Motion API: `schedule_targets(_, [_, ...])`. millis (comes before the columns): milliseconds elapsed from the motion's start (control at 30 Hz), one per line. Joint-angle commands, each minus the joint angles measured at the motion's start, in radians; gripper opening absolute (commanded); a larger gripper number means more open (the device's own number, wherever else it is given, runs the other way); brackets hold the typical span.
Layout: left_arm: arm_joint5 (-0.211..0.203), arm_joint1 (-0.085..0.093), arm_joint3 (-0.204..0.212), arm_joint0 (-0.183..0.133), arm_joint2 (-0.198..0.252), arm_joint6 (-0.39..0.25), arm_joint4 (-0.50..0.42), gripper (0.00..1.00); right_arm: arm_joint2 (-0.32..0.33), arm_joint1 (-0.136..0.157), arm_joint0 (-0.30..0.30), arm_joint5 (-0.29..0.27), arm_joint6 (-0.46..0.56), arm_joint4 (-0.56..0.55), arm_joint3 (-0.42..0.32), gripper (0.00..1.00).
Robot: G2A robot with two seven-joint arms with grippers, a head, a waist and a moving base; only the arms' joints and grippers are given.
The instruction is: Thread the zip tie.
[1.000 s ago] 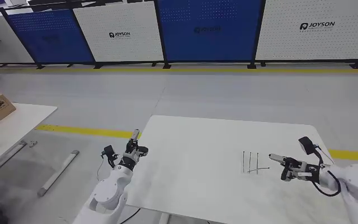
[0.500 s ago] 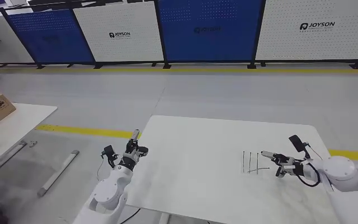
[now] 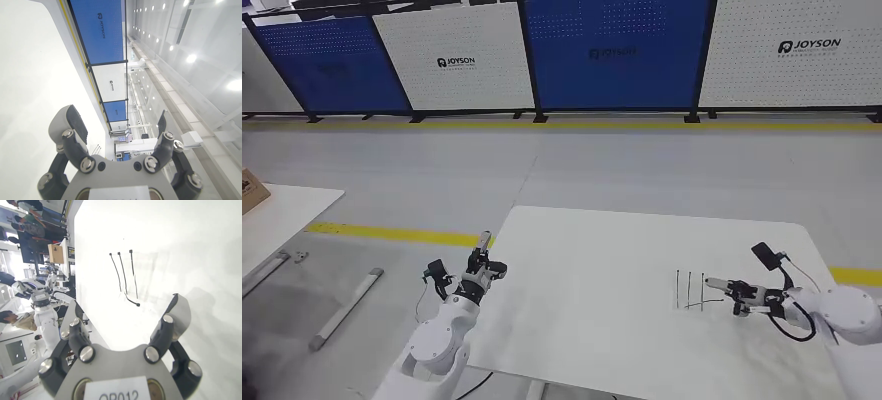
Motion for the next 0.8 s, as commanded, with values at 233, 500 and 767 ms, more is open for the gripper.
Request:
schedule_targets(233, [0.0, 0.0, 0.0, 0.0, 0.0, 0.0, 0.0, 1.0, -0.004, 0.002, 0.025, -0.036, 0.073, 0.029, 0.042, 1.0])
schedule_targets(500, [0.0, 0.0, 0.0, 0.0, 0.0, 0.0, 0.0, 1.0, -0.031, -0.004, 0.042, -0.016, 0.097, 0.055, 0.088, 1.0])
schedule_targets(767, [0.0, 0.0, 0.0, 0.0, 0.0, 0.0, 0.0, 1.0, -0.049, -0.007, 0.08, -0.04, 0.092, 0.072, 0.163, 0.57])
